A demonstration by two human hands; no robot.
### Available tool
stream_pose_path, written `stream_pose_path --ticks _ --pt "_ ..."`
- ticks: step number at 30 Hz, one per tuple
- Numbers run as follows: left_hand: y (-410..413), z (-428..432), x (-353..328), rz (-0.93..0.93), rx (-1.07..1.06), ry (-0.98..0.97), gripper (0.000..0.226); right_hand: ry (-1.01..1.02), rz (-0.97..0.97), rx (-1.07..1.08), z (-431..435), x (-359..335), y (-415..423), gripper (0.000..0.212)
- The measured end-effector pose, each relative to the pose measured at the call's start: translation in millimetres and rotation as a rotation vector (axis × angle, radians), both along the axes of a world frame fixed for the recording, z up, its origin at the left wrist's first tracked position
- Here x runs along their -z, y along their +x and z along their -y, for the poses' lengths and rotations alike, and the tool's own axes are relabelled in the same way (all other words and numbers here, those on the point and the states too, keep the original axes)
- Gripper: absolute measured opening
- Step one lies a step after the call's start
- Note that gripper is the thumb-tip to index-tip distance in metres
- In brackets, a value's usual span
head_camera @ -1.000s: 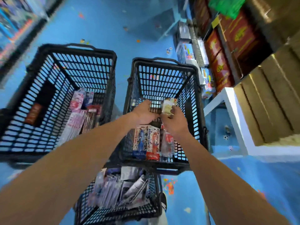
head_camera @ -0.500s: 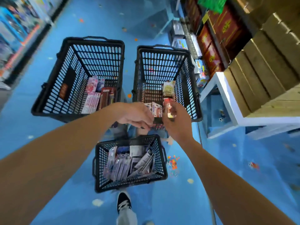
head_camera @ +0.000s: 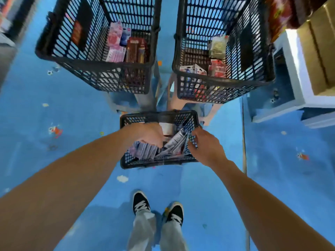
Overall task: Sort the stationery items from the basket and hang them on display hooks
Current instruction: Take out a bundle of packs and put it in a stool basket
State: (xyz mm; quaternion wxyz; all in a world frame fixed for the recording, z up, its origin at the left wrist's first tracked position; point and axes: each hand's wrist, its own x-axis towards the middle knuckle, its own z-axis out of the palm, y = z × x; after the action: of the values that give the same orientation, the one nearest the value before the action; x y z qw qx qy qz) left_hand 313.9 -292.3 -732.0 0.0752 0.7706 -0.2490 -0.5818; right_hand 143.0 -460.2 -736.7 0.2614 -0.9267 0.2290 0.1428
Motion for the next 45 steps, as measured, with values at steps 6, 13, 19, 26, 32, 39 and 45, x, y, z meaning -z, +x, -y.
stream_pose_path --ticks 6,13,19,26,32,39,45 --pt "-11 -20 102 0.148 0.052 -0.018 0.020 0.031 -0.179 0.023 -36 108 4 0.028" --pt "-39 -9 269 0.182 0.091 -0.013 0.028 0.045 -0.307 0.023 -48 252 5 0.023" --pt "-36 21 401 0.297 0.155 -0.063 0.032 -0.206 -0.158 -0.225 -7 360 33 0.054" --pt "-9 46 475 0.386 0.384 -0.014 0.024 -0.688 -0.197 -0.856 22 432 64 0.085" --pt "44 36 460 0.376 0.375 0.091 0.013 -0.728 -0.337 -0.909 18 429 92 0.053" --pt "47 4 447 0.434 0.571 0.293 0.028 -0.666 -0.270 -0.863 21 409 88 0.022" --pt "43 -16 455 0.352 0.308 0.228 0.029 -0.564 0.057 -0.711 29 400 88 0.019"
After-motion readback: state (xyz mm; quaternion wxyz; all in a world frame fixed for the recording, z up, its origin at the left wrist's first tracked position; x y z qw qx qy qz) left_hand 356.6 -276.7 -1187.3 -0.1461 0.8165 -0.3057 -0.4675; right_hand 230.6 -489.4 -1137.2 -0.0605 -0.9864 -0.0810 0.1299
